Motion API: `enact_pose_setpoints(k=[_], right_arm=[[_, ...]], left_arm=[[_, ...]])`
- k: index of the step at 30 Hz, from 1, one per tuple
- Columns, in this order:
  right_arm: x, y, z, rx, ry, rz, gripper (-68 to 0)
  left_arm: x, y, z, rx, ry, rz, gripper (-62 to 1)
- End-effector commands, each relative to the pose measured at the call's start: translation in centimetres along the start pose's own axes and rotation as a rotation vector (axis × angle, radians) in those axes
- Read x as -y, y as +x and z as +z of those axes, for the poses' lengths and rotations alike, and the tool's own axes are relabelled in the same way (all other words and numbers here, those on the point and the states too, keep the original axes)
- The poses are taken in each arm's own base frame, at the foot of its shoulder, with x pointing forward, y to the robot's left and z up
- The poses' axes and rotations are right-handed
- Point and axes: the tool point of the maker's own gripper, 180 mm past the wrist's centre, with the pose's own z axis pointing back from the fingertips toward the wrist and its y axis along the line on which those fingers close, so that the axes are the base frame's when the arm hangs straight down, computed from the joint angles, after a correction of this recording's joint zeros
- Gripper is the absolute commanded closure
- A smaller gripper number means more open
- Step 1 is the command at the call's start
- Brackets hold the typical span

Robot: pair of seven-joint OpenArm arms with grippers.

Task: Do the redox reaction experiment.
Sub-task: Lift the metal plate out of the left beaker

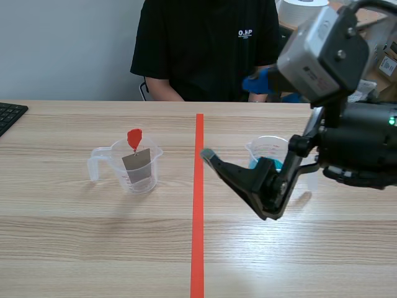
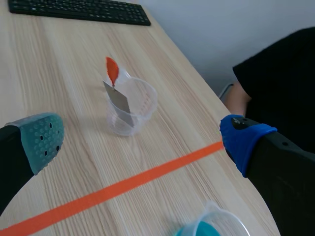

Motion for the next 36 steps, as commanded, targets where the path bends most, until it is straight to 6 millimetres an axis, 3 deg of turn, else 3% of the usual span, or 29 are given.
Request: enact_pose_setpoints(k=[1,11,23,36], right_arm=[[0.5,0.0,-0.3,0.004,0.003,0.021,-67.9],[-0.8,-1.7,-4.8,0.019,0.102,0.01,-67.9],[-2.5,-2.3,-9.8,0.061,0.2,0.035,-67.9],[-1.5,-1.4,-12.4,0.113,0.194,0.068,-67.9]], left_arm=[[0.2,0.4,-0.1,0.016,-0.005,-0.001,-62.3],[0.5,0.1,-1.3,0.007,-0.018,-0.012,-62.3],[0.5,0.1,-1.2,0.007,-0.017,-0.012,-62.3],[0.5,0.0,-1.2,0.007,-0.017,-0.012,-62.3]])
